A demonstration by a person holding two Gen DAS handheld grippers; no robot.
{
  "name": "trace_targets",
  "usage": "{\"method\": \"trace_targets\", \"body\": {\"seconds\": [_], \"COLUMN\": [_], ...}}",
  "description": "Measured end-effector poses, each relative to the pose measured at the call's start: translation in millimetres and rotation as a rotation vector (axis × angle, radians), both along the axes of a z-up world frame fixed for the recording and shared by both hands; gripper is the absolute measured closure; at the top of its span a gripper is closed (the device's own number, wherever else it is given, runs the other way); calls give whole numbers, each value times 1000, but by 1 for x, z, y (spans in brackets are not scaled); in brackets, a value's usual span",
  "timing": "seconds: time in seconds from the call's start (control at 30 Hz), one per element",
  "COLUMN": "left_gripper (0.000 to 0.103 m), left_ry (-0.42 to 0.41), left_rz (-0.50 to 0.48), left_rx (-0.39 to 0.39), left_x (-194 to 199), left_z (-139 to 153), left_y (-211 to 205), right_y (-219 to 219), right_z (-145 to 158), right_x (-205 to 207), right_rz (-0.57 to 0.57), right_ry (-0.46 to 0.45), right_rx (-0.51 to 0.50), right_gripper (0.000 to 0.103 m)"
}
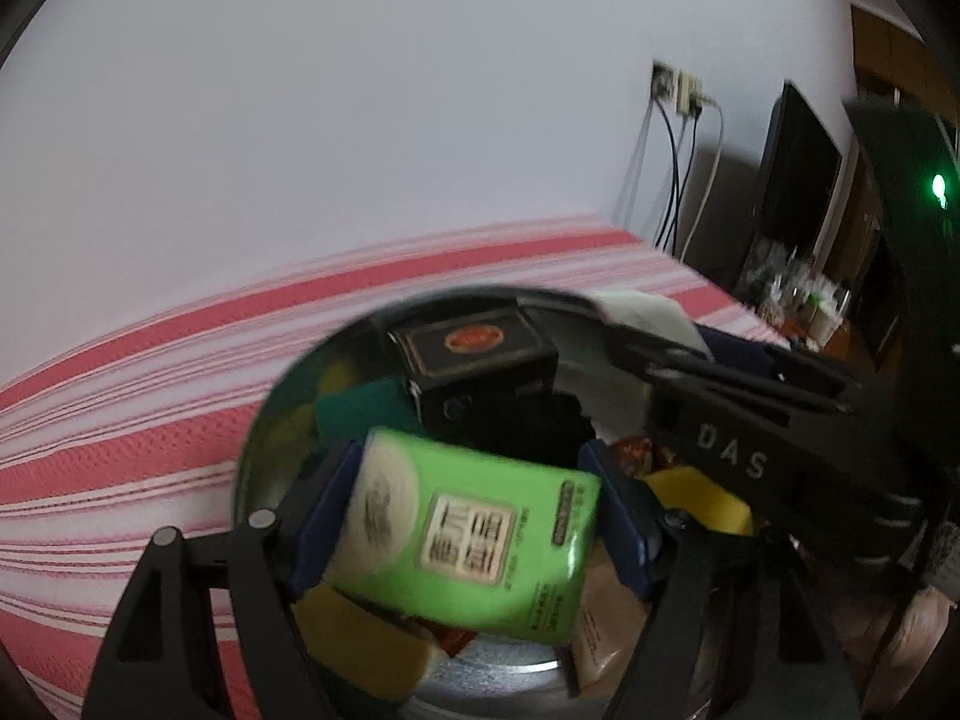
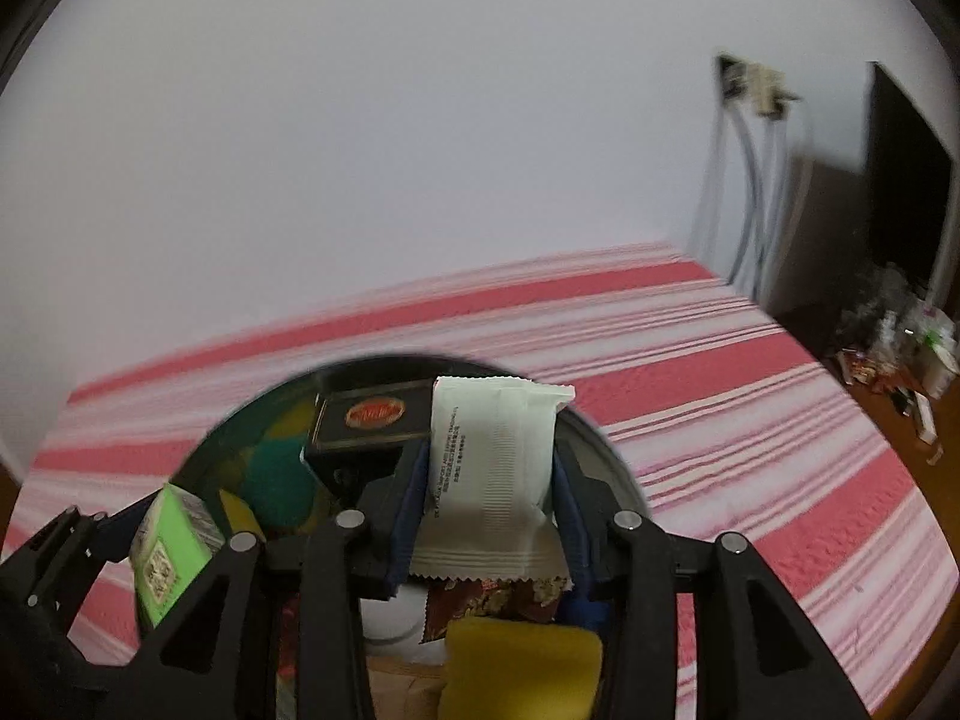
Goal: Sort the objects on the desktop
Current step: 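Release the tissue pack (left tool) and white sachet (right tool) into the tin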
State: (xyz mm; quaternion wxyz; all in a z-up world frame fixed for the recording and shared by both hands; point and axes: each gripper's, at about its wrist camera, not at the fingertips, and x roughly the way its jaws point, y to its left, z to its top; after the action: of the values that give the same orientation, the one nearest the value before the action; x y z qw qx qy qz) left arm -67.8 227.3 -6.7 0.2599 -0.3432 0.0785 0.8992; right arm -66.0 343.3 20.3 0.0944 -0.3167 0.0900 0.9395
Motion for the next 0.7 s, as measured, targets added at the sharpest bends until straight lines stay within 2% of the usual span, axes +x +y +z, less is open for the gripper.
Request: {"method": "trace_targets", "body": {"seconds": [0.03, 0.1, 0.2, 0.43, 0.7], "left_gripper": [16, 1, 1, 1, 1], "left_ry": [6, 39, 85, 121, 174], "left_rz": [3, 13, 35, 61, 157], "left_rx": [-13, -36, -40, -33, -98], "left_x": [2, 7, 12, 20, 32], "left_z": [-1, 0, 5, 15, 24], "left_y": [1, 4, 4, 1, -10], "right_y": [1, 0, 1, 6, 2], "right_z": [-4, -5, 5, 15, 29], "right_x": [1, 8, 28, 47, 77], "right_rz": [7, -31, -82, -134, -249], "right_ry": [0, 23, 146, 217, 318], "right_rx": [0, 22, 31, 31, 21], "right_gripper": [51, 24, 14, 12, 6]}}
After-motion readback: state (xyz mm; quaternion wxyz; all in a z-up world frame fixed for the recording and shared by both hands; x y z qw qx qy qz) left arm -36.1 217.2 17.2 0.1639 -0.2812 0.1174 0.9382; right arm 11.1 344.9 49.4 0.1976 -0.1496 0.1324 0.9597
